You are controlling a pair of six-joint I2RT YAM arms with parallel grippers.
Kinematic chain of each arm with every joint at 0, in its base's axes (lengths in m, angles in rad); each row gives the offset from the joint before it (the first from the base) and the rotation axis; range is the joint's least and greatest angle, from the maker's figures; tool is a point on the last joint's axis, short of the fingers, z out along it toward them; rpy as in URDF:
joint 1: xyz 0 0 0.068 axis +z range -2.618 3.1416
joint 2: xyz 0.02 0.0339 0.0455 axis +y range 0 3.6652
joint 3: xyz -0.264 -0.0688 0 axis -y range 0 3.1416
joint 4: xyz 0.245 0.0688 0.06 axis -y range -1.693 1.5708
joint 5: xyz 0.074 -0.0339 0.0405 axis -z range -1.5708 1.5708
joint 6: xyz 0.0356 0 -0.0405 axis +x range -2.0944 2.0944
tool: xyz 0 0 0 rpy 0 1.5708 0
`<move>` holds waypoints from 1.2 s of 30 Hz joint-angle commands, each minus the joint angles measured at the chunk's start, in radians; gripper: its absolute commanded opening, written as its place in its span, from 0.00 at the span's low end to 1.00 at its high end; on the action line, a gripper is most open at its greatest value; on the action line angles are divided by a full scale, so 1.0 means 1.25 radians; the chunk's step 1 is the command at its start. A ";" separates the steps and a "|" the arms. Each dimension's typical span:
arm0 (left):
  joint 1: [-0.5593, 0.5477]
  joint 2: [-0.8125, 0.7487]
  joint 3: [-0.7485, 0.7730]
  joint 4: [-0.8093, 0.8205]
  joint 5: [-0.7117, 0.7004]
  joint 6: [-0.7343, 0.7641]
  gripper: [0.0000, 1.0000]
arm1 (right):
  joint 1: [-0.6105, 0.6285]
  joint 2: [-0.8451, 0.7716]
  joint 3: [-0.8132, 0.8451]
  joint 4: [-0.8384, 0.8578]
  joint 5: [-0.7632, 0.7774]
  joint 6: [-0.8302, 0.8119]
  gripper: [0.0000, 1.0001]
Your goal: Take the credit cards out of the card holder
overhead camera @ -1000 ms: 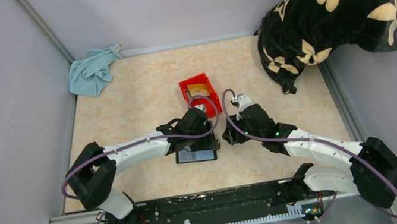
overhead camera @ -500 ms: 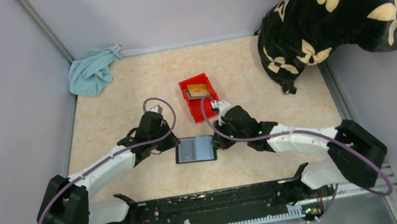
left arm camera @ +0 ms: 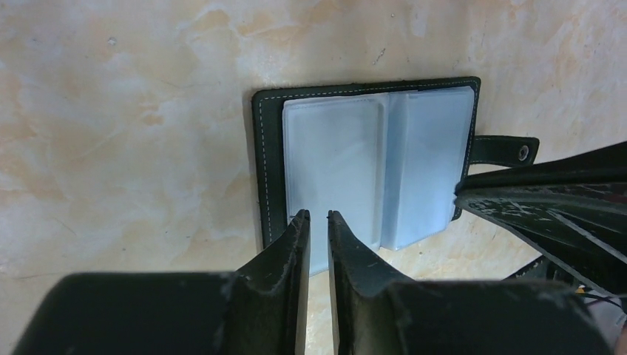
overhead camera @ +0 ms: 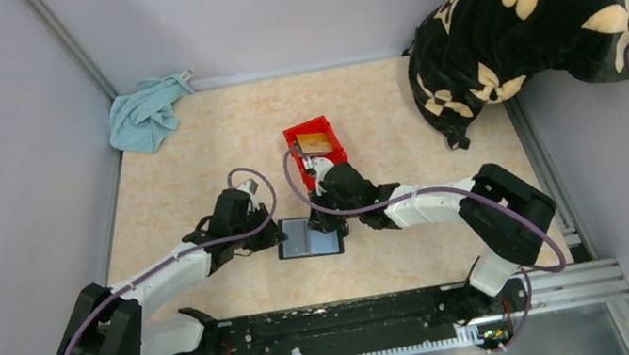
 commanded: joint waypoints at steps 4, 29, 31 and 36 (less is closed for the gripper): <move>0.005 0.038 -0.014 0.078 0.045 0.016 0.20 | 0.005 0.043 0.000 0.064 -0.010 0.015 0.00; 0.006 0.053 -0.009 0.036 -0.011 0.039 0.25 | -0.005 0.084 -0.058 0.099 -0.011 0.030 0.00; 0.005 0.057 -0.013 0.042 -0.007 0.039 0.25 | -0.004 0.085 -0.059 0.100 -0.011 0.030 0.00; 0.006 0.059 -0.018 0.045 -0.007 0.039 0.26 | -0.004 0.092 -0.060 0.103 -0.014 0.031 0.00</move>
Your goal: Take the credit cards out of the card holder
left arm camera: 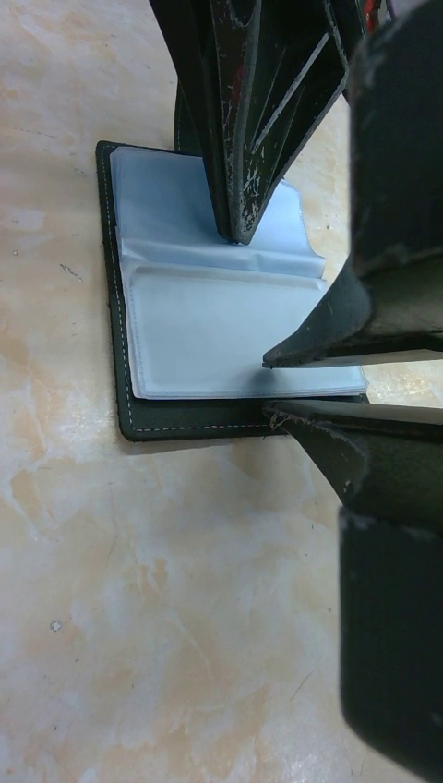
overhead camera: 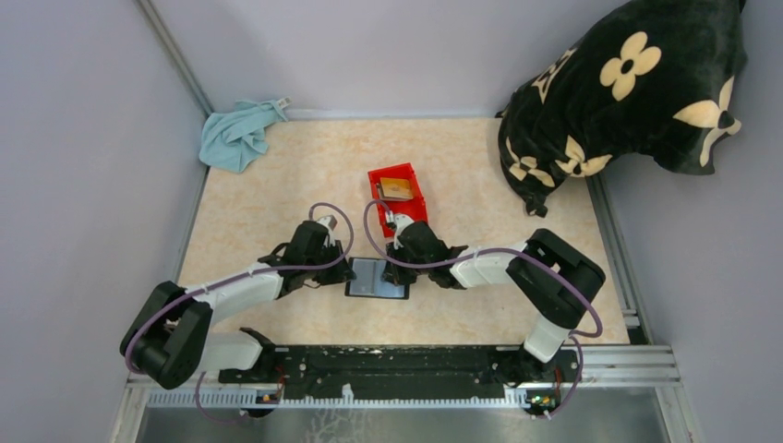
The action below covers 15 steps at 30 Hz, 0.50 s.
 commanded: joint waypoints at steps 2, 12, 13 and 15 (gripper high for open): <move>0.003 0.007 -0.014 0.014 0.005 0.013 0.26 | -0.002 0.016 -0.008 0.023 -0.011 0.004 0.00; -0.007 -0.001 -0.024 0.114 0.134 -0.061 0.25 | -0.003 0.037 -0.011 0.043 -0.022 0.013 0.00; -0.008 -0.004 -0.018 0.112 0.138 -0.062 0.25 | -0.003 0.040 -0.011 0.043 -0.023 0.013 0.00; -0.009 -0.010 -0.006 0.107 0.141 -0.063 0.25 | -0.004 0.042 -0.012 0.045 -0.024 0.013 0.00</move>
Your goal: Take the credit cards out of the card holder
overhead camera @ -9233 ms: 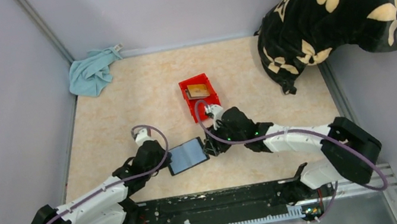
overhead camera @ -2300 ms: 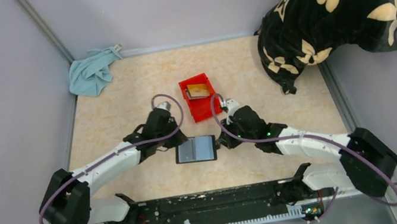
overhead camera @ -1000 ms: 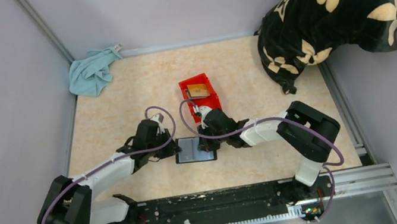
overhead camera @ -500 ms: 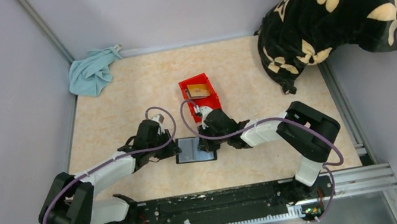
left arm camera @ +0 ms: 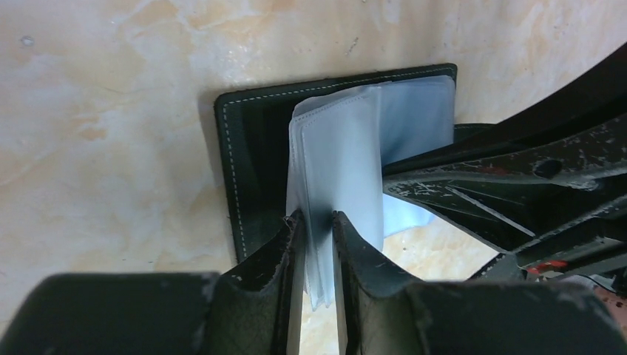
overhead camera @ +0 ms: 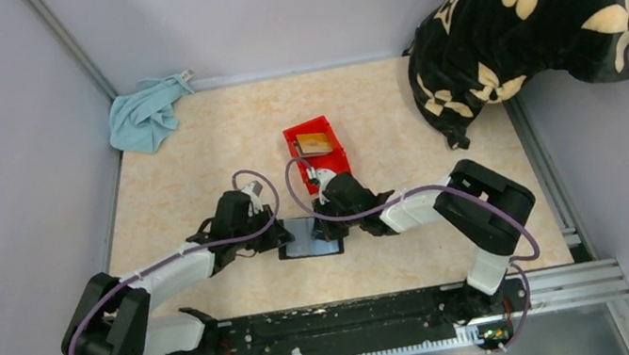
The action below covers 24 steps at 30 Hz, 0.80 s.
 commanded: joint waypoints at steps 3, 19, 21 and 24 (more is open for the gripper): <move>-0.013 -0.018 0.035 0.024 0.055 -0.024 0.25 | -0.003 0.025 -0.015 0.019 -0.009 0.004 0.00; -0.058 0.014 0.089 0.022 0.043 -0.032 0.25 | -0.029 -0.087 -0.060 0.007 -0.011 0.011 0.00; -0.070 0.023 0.102 0.020 0.038 -0.033 0.25 | -0.035 -0.110 -0.069 0.001 -0.008 0.011 0.00; -0.099 0.048 0.124 0.020 0.028 -0.035 0.25 | -0.045 -0.152 -0.081 -0.015 -0.002 0.011 0.00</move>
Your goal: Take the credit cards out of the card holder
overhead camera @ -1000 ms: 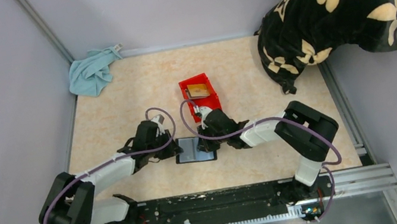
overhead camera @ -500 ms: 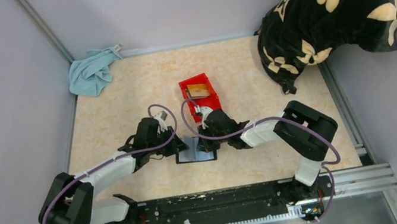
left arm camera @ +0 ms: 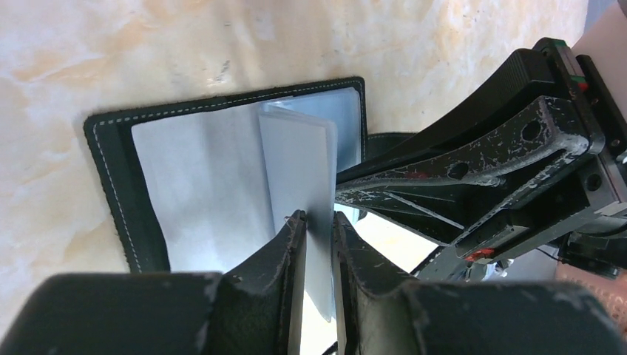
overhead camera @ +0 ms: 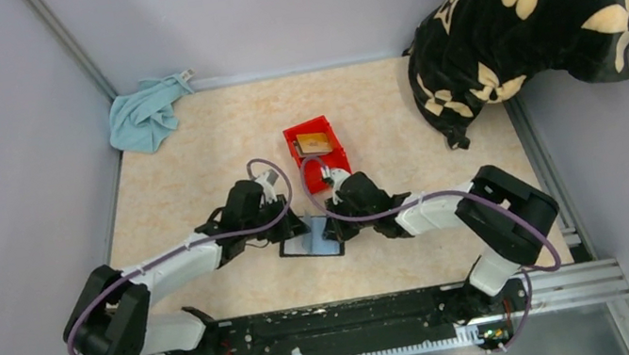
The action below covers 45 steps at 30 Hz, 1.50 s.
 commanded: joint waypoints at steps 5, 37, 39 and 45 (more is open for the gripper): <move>-0.075 0.074 0.064 0.037 -0.018 -0.022 0.25 | -0.033 -0.158 -0.026 -0.056 0.029 -0.008 0.00; -0.218 0.182 0.168 0.051 -0.032 -0.045 0.25 | -0.080 -0.391 -0.084 -0.258 0.193 0.001 0.00; -0.232 0.190 0.171 0.061 -0.031 -0.051 0.25 | -0.084 -0.415 -0.089 -0.275 0.220 0.014 0.00; -0.270 0.224 0.210 0.058 -0.030 -0.051 0.25 | -0.094 -0.455 -0.105 -0.307 0.250 0.031 0.00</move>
